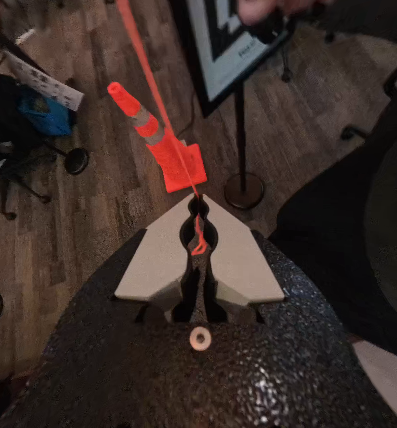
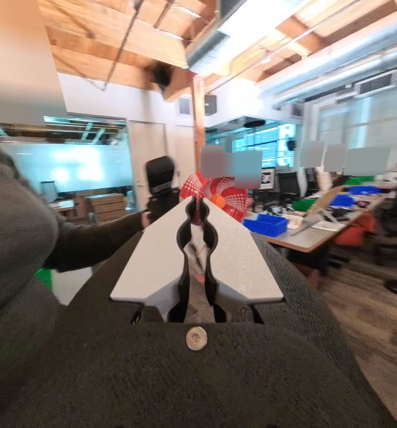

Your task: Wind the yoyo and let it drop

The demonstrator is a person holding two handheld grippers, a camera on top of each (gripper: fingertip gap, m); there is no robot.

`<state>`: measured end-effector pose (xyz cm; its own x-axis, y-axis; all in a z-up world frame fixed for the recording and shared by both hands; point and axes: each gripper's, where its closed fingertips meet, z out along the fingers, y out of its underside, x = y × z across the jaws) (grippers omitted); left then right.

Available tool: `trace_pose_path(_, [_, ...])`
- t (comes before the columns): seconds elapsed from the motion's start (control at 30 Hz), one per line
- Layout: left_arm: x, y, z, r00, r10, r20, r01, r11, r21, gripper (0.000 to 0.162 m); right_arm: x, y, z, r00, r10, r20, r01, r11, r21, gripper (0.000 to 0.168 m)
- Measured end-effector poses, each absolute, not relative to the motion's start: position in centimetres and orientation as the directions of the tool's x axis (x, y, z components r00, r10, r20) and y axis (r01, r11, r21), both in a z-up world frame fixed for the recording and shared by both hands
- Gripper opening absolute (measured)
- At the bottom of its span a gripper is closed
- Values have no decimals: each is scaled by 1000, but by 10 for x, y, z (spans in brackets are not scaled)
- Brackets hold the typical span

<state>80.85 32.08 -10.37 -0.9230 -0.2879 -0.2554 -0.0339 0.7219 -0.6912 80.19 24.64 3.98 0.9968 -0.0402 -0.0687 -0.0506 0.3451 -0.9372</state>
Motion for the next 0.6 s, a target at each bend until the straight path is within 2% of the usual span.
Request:
trace_pose_path(0.03, [791,306,-111,-942,-216,-257,10,748,-664,0,817,241,36,987,-136,-85,-37,324,-945,0])
trace_pose_path(0.1, [759,276,-104,-973,-99,-208,82,696,-714,0,836,238,18,959,-279,-52,7,206,-979,2])
trace_pose_path(0.2, [738,258,-64,-983,-32,-181,130,578,-806,0,839,248,-8,943,-333,27,40,32,-999,2])
trace_pose_path(0.27, [737,259,-29,-976,-45,-212,161,502,-850,0,832,255,-18,952,-300,57,53,-21,-998,2])
trace_pose_path(0.33, [749,268,-8,-949,-97,-299,212,504,-837,0,822,261,-23,965,-251,81,66,-64,-996,2])
trace_pose_path(0.47, [794,293,25,-865,-291,-409,227,501,-835,0,806,271,-41,979,-139,149,112,-244,-963,1])
trace_pose_path(0.53, [818,310,27,-829,-390,-401,170,508,-845,0,786,276,-36,994,-35,108,99,-202,-974,1])
trace_pose_path(0.6, [842,330,9,-807,-463,-366,68,543,-837,0,769,277,-17,996,64,62,67,-67,-996,0])
